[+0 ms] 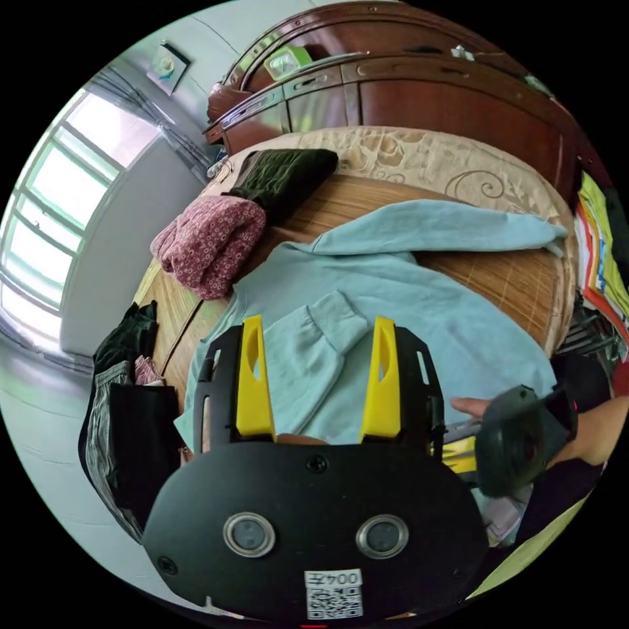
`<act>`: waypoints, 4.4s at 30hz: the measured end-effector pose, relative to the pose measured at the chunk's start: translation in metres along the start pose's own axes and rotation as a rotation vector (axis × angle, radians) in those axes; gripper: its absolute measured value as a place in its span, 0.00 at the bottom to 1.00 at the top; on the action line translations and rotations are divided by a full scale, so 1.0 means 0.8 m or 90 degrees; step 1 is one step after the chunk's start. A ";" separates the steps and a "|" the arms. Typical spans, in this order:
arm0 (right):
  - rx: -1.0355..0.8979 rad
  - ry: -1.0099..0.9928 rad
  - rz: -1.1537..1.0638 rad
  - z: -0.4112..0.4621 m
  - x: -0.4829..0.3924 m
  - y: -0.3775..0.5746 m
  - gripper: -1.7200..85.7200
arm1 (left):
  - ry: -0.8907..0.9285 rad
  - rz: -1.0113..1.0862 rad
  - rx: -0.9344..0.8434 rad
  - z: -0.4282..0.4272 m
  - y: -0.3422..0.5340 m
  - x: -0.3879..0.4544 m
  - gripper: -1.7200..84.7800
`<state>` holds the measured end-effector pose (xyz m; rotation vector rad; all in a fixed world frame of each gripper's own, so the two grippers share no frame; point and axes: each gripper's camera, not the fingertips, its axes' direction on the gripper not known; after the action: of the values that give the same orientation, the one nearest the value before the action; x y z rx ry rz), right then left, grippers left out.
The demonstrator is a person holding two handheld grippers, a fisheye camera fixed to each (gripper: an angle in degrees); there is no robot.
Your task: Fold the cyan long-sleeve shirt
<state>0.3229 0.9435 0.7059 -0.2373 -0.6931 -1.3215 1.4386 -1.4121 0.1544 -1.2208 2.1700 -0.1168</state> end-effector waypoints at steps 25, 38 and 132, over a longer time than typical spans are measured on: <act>0.000 -0.082 0.033 -0.007 0.047 -0.016 0.01 | -0.150 -0.057 -0.194 0.152 0.291 -0.186 0.14; 0.002 -0.113 0.047 -0.009 0.051 -0.020 0.01 | -0.123 -0.159 -0.113 0.182 0.357 -0.241 0.08; 0.016 0.092 0.146 -0.231 -0.175 0.298 0.16 | 0.276 -0.514 -0.044 0.023 0.837 -0.089 0.10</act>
<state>0.5962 1.0188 0.5326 -0.1928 -0.5434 -1.0989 0.9813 -0.9731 -0.0728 -2.2092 1.8750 -0.6984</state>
